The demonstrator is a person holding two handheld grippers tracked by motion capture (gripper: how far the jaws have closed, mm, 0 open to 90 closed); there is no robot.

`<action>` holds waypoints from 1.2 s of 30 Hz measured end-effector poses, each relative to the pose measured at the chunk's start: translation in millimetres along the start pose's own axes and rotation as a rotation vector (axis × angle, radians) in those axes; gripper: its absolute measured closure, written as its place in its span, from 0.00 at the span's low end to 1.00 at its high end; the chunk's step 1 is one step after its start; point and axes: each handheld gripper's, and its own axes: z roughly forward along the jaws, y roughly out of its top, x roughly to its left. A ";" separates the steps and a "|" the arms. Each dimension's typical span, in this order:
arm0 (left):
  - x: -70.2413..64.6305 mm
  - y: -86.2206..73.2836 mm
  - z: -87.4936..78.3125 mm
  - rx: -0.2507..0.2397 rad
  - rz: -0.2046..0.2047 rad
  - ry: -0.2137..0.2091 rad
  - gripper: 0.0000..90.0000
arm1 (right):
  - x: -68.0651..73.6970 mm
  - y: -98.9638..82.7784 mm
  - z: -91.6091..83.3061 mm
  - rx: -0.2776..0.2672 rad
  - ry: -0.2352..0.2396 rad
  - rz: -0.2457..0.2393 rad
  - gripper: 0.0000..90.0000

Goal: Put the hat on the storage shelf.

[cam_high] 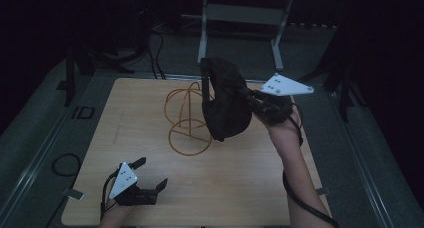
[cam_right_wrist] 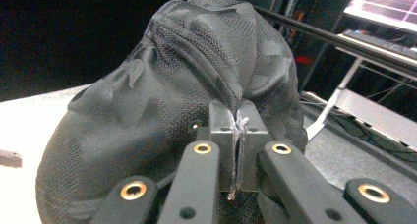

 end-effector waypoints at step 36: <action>3.2 -5.6 0.1 0.006 0.006 -0.018 0.02 | 37.3 -0.5 113.0 0.118 0.140 0.050 0.79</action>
